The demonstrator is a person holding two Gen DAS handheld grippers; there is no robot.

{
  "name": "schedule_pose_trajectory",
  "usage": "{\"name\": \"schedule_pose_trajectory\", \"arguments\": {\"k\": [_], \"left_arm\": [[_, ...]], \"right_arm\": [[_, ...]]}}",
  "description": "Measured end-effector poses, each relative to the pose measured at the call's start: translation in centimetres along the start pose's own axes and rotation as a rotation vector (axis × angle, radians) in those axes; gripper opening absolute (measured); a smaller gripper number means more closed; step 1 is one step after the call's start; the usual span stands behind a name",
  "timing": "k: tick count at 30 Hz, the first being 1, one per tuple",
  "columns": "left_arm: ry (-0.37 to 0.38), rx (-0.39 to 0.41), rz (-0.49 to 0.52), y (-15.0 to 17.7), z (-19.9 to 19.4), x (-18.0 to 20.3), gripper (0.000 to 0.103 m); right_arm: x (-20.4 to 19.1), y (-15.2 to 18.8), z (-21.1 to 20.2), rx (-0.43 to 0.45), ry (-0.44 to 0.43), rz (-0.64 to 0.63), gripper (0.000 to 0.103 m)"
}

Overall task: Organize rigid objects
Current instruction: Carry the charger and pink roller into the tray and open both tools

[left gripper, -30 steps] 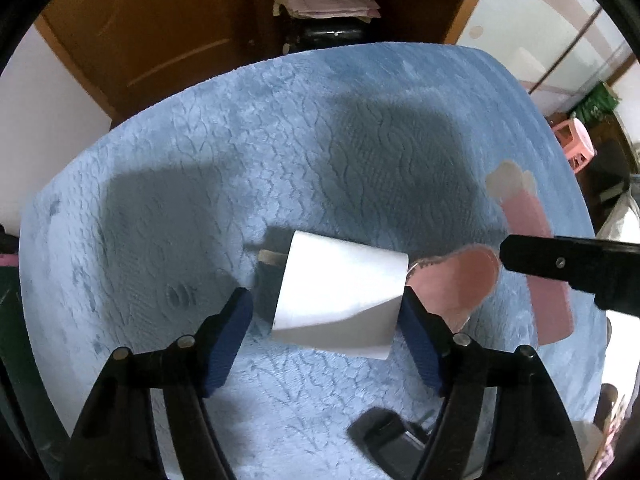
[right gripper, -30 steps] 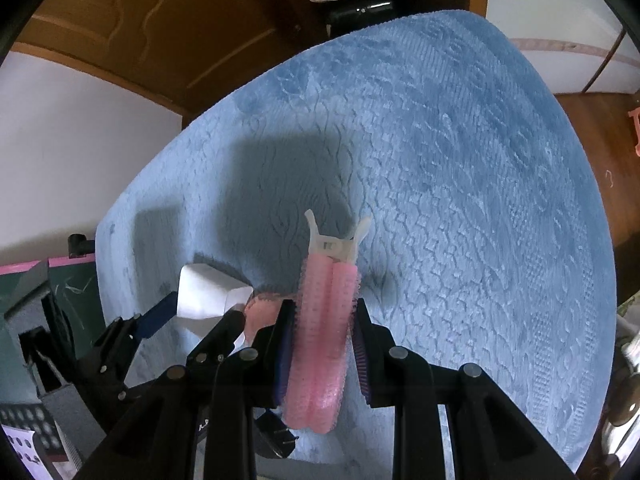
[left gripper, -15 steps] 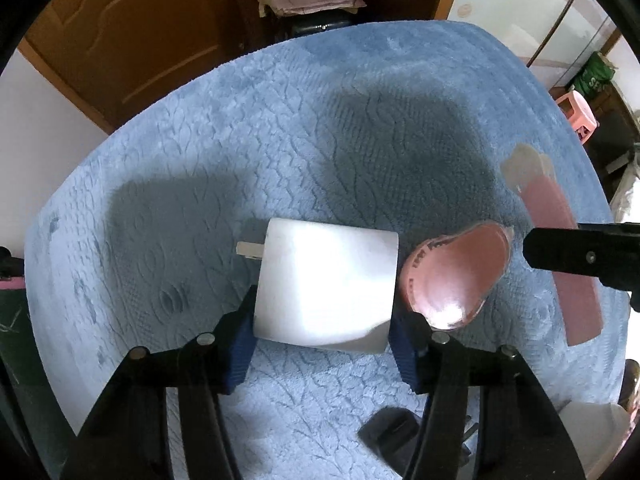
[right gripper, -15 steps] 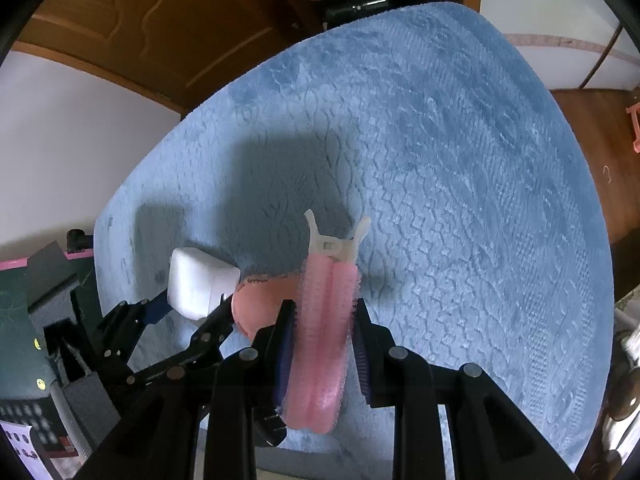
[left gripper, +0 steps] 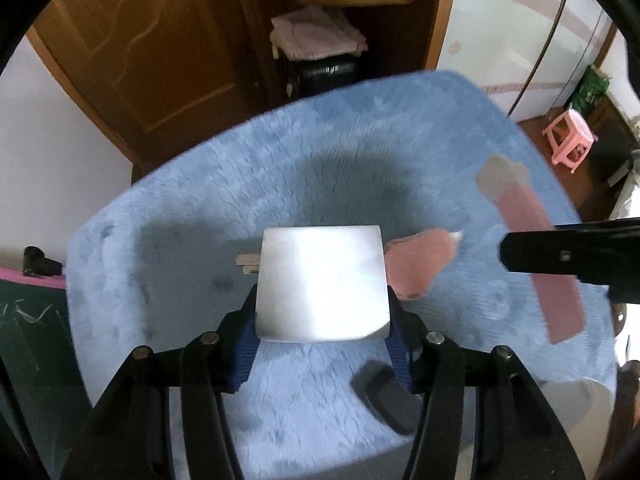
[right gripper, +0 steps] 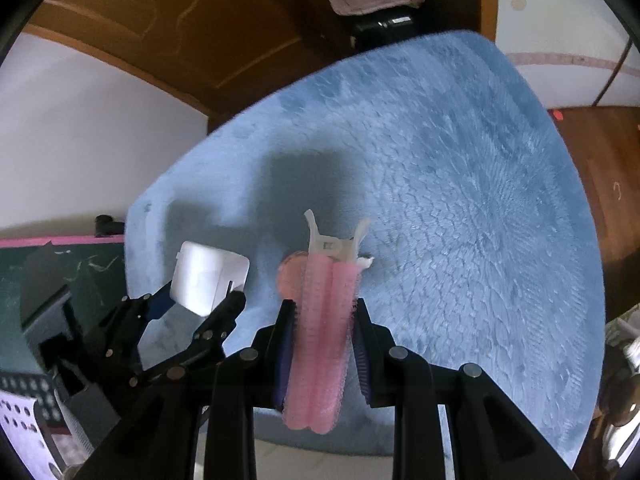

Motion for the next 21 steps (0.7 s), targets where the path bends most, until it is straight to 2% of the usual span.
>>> {"name": "schedule_pose_trajectory", "arguments": {"k": [7,15,21], "left_arm": [[0.008,0.105,-0.017,1.9,-8.7,0.5,0.058],[0.002,0.185,-0.062,7.1,-16.8,2.1,0.058],[-0.007,0.174,-0.086,11.9,-18.4,3.9,0.058]], "right_arm": [[-1.9,3.4,-5.8,0.061,-0.054,-0.095,0.027],[-4.3,11.3,-12.8,0.134,-0.084,-0.28,0.027],[-3.6,17.7,-13.2,0.131,-0.047,-0.39,0.027]]}}
Point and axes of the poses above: each gripper's, at about its wrist camera, not at the fingertips, and z roughly the way its jaws point, x to its right, y to its underside, the point moved 2 cm from there along z, roughly the way its jaws point, and after that the axes turned 8 degrees about z, right-handed, at the moved point
